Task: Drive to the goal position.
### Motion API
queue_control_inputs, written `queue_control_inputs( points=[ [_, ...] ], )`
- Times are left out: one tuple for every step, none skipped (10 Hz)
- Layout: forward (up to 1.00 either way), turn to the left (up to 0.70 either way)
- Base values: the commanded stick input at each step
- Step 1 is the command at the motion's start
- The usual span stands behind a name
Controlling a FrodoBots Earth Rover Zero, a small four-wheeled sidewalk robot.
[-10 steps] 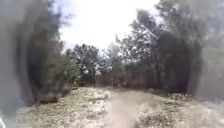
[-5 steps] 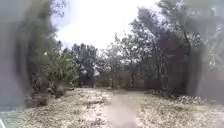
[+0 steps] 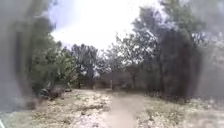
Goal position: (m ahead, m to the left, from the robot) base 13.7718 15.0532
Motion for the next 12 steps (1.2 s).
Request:
queue_control_inputs(
  points=[
    [0.70,0.00],
    [0.70,0.00],
    [0.70,0.00],
    [0.70,0.00],
    [0.70,0.00],
    [0.70,0.00],
    [0.70,0.00],
    [0.70,0.00],
    [0.70,0.00],
    [0.70,0.00],
    [0.70,0.00],
    [0.70,0.35]
  ],
)
